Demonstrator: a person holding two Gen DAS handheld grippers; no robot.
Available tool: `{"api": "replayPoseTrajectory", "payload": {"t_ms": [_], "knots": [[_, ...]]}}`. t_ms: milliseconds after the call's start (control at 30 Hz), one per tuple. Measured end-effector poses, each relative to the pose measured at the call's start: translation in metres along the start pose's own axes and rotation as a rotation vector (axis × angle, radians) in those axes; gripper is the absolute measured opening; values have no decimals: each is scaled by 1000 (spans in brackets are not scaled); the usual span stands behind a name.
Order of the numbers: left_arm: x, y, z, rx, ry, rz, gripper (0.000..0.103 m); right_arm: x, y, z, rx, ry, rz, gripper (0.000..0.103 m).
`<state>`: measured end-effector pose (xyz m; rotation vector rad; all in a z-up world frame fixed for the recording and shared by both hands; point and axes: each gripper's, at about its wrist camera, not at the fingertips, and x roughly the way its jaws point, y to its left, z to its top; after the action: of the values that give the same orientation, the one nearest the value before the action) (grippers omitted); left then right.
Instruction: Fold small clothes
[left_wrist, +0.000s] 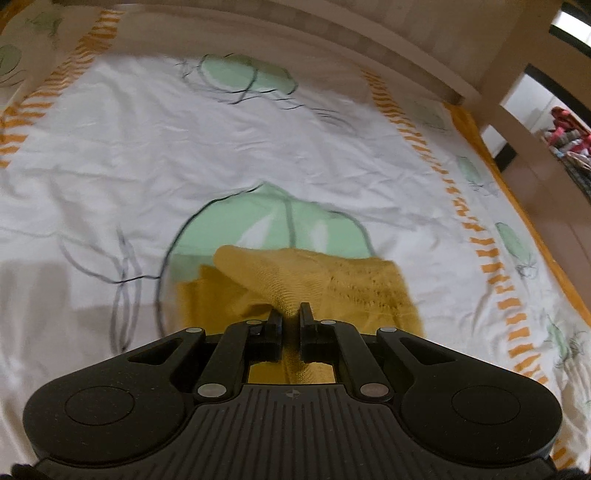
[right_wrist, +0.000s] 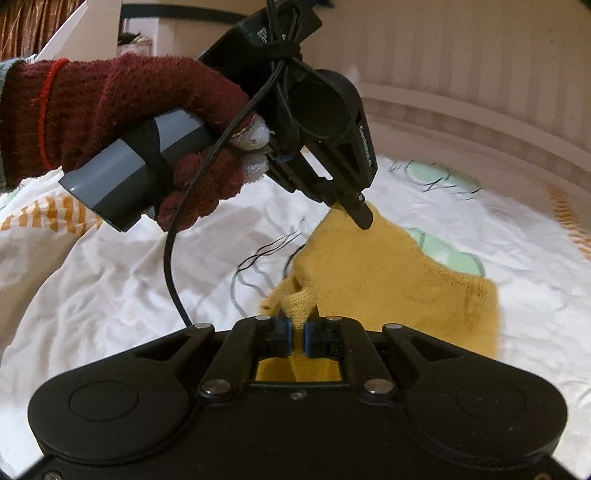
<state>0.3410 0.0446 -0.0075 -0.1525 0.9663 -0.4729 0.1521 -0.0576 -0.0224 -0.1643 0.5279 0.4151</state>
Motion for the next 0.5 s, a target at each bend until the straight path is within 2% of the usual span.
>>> {"api": "replayPoseTrajectory", "payload": {"t_ms": [200,500], "knots": [[12,26,-10,-14,20,3,7,20,6,-7,-6,61,19,11],[25,52,-21,-92,40,2,11,32,11,-18,-2,119,46,12]]}}
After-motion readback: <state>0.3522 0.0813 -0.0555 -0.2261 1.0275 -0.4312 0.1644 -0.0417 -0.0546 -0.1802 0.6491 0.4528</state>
